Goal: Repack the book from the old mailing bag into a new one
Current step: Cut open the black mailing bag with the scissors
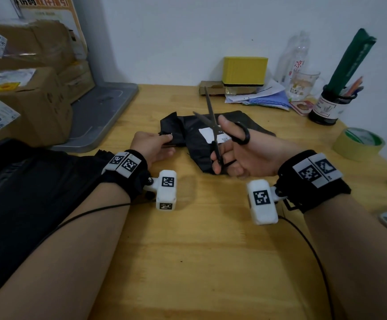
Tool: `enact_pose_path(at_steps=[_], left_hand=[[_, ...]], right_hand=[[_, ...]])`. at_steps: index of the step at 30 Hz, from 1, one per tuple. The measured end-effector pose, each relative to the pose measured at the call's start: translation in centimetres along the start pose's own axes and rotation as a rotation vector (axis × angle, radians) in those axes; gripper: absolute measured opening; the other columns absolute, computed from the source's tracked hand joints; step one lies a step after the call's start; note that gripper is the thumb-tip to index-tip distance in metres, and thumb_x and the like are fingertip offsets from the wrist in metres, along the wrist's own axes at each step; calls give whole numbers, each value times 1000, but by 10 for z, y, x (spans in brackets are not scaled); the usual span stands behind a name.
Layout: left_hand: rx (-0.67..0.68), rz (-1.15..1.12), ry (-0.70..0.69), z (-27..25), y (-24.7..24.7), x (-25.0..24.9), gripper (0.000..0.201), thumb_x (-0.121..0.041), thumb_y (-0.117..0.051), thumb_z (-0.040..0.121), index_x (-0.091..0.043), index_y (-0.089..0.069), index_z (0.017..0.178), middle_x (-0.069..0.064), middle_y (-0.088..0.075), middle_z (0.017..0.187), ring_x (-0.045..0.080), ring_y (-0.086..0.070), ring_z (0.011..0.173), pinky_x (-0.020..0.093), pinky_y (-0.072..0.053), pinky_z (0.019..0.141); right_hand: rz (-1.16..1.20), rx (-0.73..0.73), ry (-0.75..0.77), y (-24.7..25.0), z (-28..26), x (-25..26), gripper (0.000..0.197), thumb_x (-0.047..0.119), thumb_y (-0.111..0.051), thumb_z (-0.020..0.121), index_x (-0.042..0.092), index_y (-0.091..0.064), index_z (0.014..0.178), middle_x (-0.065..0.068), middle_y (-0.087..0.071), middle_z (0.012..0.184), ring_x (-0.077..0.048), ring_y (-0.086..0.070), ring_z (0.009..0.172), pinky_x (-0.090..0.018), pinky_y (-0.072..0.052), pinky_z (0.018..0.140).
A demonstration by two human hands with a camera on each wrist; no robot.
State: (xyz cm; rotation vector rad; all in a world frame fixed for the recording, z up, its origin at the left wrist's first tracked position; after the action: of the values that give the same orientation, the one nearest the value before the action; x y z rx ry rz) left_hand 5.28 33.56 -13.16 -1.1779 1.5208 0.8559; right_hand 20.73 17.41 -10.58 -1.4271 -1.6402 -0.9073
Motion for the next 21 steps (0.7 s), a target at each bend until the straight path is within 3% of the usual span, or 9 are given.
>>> enact_pose_path(at_steps=[4,7,9,11,15,21], left_hand=[[-73,-36,-28,3,5,-1,57,-7,-72,89,-9,-30,129,14,-57,97,17,-59,58,27,-58,48],[-79,6,-28,3,2,0,68,-12,-75,87,-4,-32,139,11,-58,95,15,-59,58,24,-57,47],[-60,96,-55,4,-1,-2,53,-16,-77,86,6,-51,127,8,-63,83,13,-58,56,20,-55,47],[-14,167,-74,5,-5,-2,33,-21,-77,85,4,-66,104,7,-70,79,10,-54,51,19,-52,50],[10,235,-87,8,-3,-1,21,-28,-76,86,-9,-71,78,1,-71,77,4,-46,42,18,-44,55],[56,207,-87,5,-9,-2,15,-22,-65,94,-8,-69,89,2,-75,79,6,-54,50,13,-43,44]], right_hand=[[-96,-35,-111,-8,-6,-15,88,88,-40,77,10,-59,113,-6,-71,94,-13,-33,56,-21,-26,43],[-100,-15,-162,-12,-7,-24,90,88,-40,76,9,-57,114,-4,-69,92,-11,-32,53,-19,-24,39],[-85,32,-202,-19,-7,-30,88,88,-42,76,8,-57,109,-4,-66,88,-8,-32,46,-16,-24,35],[-57,65,-238,-26,-7,-35,85,87,-42,78,8,-56,104,-3,-63,85,-7,-31,42,-15,-23,33],[-25,79,-290,-32,-5,-38,83,88,-43,77,10,-55,101,-2,-60,82,-6,-28,40,-14,-20,33],[8,93,-345,-38,4,-33,83,88,-47,76,10,-53,103,-2,-60,82,-5,-28,41,-13,-21,32]])
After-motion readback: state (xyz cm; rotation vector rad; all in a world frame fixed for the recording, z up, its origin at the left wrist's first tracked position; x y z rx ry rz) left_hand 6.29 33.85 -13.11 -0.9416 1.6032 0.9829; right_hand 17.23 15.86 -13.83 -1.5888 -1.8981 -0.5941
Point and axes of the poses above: each hand's wrist, its own z-axis towards the middle knuckle, its own y-axis out of the back of the hand, x = y × z, the point moved 9 cm from there along z, towards the middle knuckle
